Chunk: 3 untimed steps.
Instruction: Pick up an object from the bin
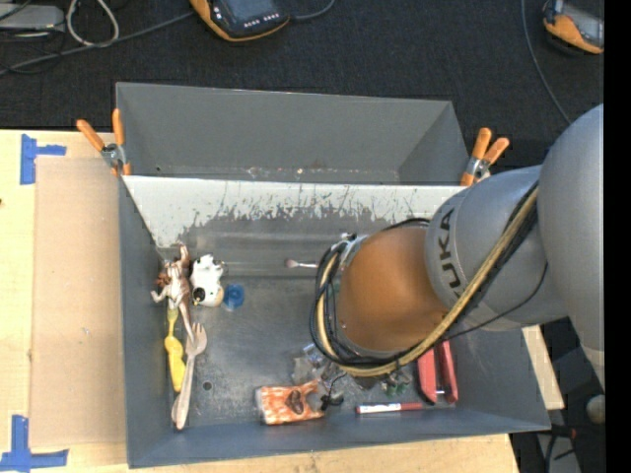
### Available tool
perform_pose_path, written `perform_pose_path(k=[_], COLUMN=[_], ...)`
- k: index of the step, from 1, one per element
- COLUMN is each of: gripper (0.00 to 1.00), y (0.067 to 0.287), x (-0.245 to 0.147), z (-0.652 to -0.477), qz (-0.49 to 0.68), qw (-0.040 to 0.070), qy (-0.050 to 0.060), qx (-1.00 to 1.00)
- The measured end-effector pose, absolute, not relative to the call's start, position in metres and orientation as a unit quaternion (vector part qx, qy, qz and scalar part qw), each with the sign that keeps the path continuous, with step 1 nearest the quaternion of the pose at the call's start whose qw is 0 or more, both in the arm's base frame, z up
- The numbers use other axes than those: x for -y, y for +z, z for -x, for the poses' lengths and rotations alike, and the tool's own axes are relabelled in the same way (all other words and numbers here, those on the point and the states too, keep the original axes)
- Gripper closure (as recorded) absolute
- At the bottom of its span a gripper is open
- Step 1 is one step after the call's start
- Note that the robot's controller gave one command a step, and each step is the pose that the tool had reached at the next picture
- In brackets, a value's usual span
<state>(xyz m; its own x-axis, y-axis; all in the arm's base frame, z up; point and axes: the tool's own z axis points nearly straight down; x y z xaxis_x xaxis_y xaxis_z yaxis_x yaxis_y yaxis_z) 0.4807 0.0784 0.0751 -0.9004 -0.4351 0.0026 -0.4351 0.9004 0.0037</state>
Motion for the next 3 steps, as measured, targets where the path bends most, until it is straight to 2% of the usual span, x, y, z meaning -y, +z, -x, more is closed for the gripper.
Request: perform_pose_path(k=[1, 2, 3], gripper=[1.00, 1.00, 1.00], y=[0.075, 0.113, 0.186], x=[-0.078, -0.060, -0.079], z=[-0.481, -0.495, -0.477], qz=[-0.223, -0.276, -0.243], qw=[0.002, 0.005, 0.004], qy=[-0.002, -0.003, -0.003], qx=[0.975, 0.961, 0.970])
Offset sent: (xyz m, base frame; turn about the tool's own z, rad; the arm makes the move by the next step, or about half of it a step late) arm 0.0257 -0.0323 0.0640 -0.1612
